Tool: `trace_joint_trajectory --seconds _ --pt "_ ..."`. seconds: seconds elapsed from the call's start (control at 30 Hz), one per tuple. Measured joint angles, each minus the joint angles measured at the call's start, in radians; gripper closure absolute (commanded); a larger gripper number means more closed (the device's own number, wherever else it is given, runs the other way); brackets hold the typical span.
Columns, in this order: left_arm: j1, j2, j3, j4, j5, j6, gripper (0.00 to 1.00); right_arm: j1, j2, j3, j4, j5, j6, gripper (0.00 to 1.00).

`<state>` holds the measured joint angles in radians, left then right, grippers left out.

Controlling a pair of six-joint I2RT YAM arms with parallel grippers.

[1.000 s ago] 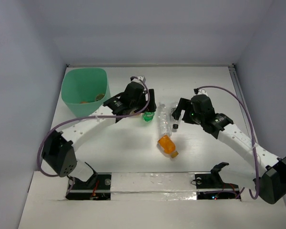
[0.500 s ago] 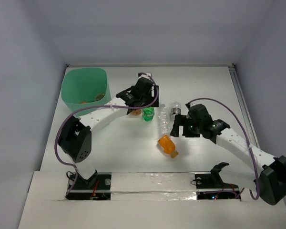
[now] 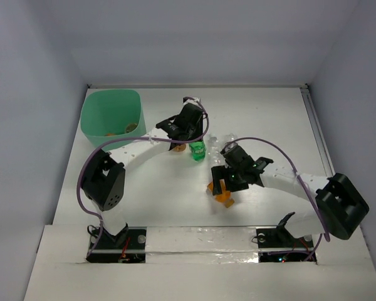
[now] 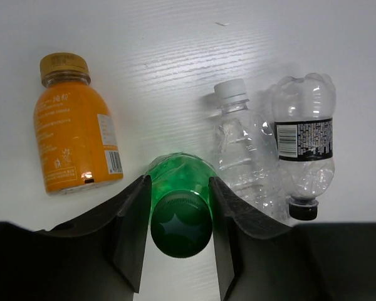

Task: Put the plastic bottles in the bin

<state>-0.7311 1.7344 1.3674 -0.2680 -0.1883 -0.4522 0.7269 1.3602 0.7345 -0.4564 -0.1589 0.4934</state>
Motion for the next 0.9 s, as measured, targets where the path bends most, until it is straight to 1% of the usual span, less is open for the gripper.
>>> trace_joint_trajectory --seconds 0.03,0.07,0.13,0.27,0.3,0.4,0.43,0.5,0.6,0.67,0.77,0.83,0.9 --pt "0.000 0.000 0.000 0.000 0.000 -0.001 0.80 0.000 0.006 0.000 0.002 0.007 0.003 0.13" --pt "0.000 -0.003 0.000 0.000 0.002 0.000 0.82 0.000 0.007 0.000 0.004 0.014 0.005 0.20" --pt "0.000 -0.014 -0.003 -0.014 0.011 -0.002 0.85 0.000 0.006 0.000 0.015 0.024 0.007 0.29" --pt "0.000 -0.082 -0.008 -0.083 0.028 -0.005 0.87 0.001 -0.007 0.000 0.019 0.027 0.010 0.51" --pt "0.000 -0.109 -0.007 -0.099 0.034 -0.006 0.87 0.001 -0.014 0.000 0.019 0.027 0.011 0.58" --pt "0.000 -0.206 0.023 -0.164 0.047 -0.011 0.88 0.001 -0.050 -0.001 0.014 0.026 0.016 0.65" --pt "0.002 -0.235 0.051 -0.186 0.050 -0.011 0.89 0.001 -0.065 -0.001 0.010 0.026 0.018 0.67" --pt "0.014 -0.289 0.123 -0.209 0.066 -0.013 0.90 0.001 -0.111 -0.001 -0.004 0.019 0.020 0.68" --pt "0.070 -0.353 0.244 -0.227 0.099 -0.016 0.90 0.001 -0.189 0.000 -0.029 0.011 0.027 0.68" --pt "0.148 -0.389 0.325 -0.236 0.130 -0.014 0.90 0.001 -0.243 0.006 -0.060 0.005 0.034 0.69" --pt "0.297 -0.420 0.440 -0.266 0.130 0.004 0.90 0.001 -0.305 0.064 -0.115 -0.004 0.047 0.69" --pt "0.378 -0.427 0.506 -0.298 0.100 0.028 0.89 0.001 -0.319 0.129 -0.136 -0.010 0.055 0.69" --pt "0.431 -0.433 0.544 -0.317 0.058 0.058 0.89 0.001 -0.320 0.210 -0.139 -0.015 0.062 0.69"
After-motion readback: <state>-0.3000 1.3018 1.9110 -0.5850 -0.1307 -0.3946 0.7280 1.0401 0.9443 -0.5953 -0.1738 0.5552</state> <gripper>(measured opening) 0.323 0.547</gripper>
